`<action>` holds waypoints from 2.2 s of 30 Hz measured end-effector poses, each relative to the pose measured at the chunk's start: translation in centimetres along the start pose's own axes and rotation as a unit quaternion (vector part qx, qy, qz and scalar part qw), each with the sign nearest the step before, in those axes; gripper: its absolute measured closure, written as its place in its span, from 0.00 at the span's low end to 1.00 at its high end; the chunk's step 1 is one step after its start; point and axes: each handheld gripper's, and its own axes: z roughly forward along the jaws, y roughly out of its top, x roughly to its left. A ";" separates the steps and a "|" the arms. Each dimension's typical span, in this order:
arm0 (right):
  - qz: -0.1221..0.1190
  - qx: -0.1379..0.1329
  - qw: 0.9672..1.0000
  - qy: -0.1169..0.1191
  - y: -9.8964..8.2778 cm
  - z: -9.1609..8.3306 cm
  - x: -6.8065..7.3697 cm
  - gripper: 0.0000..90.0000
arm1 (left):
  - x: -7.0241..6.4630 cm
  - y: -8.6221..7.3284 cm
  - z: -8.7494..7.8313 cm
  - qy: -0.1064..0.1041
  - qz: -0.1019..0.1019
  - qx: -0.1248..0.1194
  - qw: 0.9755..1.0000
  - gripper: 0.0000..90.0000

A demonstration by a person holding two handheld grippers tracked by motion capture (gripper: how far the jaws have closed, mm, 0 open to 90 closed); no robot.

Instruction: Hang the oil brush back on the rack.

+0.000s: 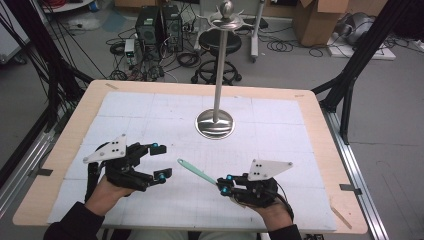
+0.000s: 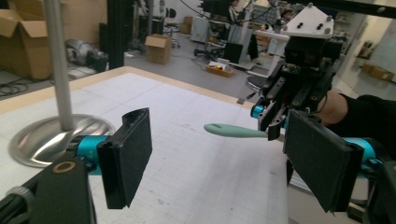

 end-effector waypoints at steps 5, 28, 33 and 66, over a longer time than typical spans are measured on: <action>-0.002 -0.012 1.000 0.017 0.2 0.2 0.2 0.91 | -0.3 0.0 1.0 -0.027 0.006 0.012 1.000 0.32; -0.007 -0.070 0.992 0.109 0.1 0.6 0.4 0.91 | -1.3 0.2 2.1 -0.146 0.017 -0.055 0.988 0.81; -0.005 -0.077 0.988 0.134 -0.1 0.7 0.3 0.91 | -1.8 0.9 2.2 -0.166 0.011 -0.053 0.985 0.84; -0.065 -0.036 0.996 0.053 3.3 4.3 1.8 0.52 | -3.4 7.5 3.8 -0.090 0.037 0.122 0.988 0.84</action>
